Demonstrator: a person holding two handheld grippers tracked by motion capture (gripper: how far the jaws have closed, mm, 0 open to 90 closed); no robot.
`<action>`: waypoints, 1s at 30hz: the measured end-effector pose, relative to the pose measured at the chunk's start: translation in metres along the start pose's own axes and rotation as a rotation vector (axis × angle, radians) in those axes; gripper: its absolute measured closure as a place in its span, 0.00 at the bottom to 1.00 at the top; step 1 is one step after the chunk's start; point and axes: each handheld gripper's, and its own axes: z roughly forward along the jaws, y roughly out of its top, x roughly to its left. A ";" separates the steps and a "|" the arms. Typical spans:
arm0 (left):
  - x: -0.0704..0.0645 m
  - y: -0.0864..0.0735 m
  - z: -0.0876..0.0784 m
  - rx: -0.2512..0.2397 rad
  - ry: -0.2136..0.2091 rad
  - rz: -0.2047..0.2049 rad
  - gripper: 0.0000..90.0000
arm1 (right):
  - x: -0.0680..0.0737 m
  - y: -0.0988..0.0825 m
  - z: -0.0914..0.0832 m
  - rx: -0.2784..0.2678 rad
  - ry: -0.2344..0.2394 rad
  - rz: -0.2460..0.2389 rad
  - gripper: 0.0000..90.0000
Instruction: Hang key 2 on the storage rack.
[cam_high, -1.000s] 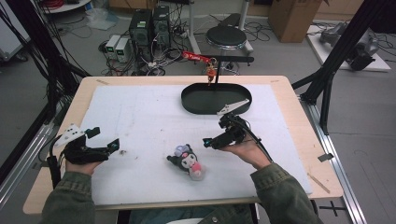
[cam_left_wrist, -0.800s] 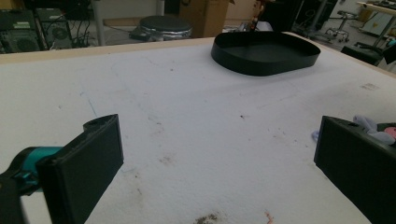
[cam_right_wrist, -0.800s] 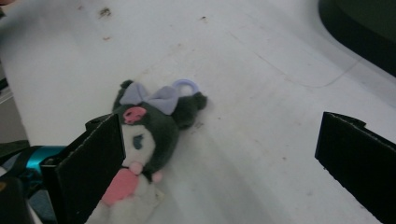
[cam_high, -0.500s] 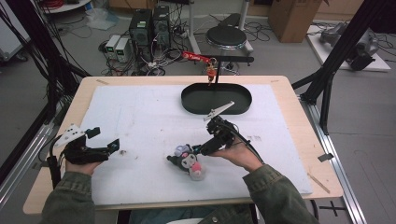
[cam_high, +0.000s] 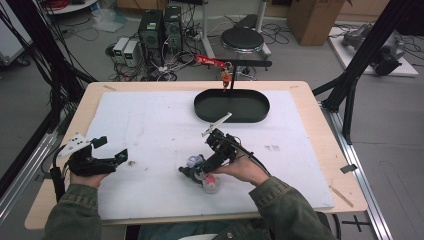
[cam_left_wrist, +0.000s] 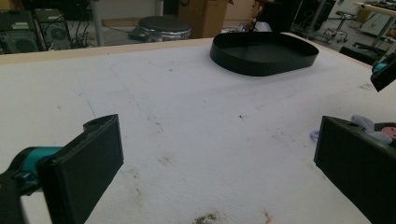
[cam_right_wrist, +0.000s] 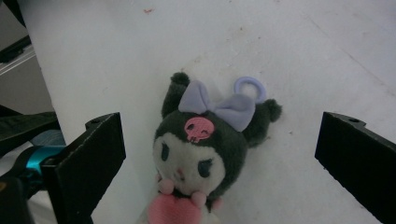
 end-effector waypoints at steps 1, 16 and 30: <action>0.000 0.000 0.000 0.000 -0.002 0.001 0.02 | 0.001 0.000 0.001 0.013 -0.002 0.003 0.01; -0.001 0.000 0.001 0.006 -0.010 0.007 0.02 | 0.022 -0.007 0.032 0.230 -0.097 -0.045 0.01; -0.001 0.000 0.001 0.003 -0.011 0.007 0.02 | 0.034 -0.009 0.045 0.337 -0.180 -0.139 0.38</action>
